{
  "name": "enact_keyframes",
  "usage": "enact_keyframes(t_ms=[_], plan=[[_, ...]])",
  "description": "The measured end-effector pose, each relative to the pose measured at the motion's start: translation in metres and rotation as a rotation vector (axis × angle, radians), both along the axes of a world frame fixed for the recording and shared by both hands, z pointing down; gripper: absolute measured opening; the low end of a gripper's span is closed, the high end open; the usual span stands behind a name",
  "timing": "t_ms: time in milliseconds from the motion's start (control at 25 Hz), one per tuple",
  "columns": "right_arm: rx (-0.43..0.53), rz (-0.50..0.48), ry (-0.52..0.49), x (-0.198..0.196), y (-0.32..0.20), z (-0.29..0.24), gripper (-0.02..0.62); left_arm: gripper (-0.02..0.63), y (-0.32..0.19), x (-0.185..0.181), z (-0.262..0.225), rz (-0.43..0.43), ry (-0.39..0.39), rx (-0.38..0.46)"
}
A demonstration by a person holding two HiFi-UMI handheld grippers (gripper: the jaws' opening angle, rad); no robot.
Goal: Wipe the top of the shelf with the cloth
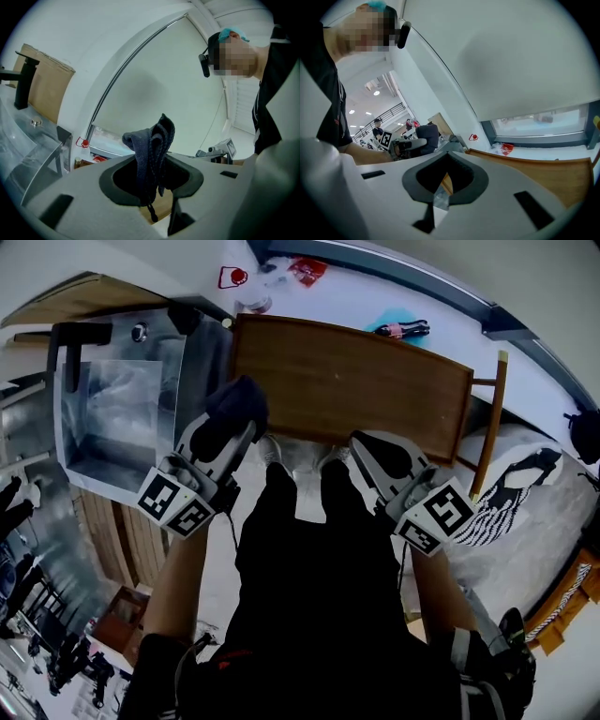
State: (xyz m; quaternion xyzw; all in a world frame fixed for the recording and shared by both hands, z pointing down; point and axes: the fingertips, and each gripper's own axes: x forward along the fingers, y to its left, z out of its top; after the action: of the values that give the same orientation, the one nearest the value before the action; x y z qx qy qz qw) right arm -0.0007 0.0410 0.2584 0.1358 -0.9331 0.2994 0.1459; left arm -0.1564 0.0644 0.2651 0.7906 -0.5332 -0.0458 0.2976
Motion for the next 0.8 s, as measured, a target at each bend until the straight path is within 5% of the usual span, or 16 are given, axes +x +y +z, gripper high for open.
enact_keyframes(t_ms=[800], plan=[[-0.061, -0.064, 0.048, -0.007, -0.044, 0.080, 0.004, 0.146, -0.059, -0.046, 0.121, -0.099, -0.083, -0.177]])
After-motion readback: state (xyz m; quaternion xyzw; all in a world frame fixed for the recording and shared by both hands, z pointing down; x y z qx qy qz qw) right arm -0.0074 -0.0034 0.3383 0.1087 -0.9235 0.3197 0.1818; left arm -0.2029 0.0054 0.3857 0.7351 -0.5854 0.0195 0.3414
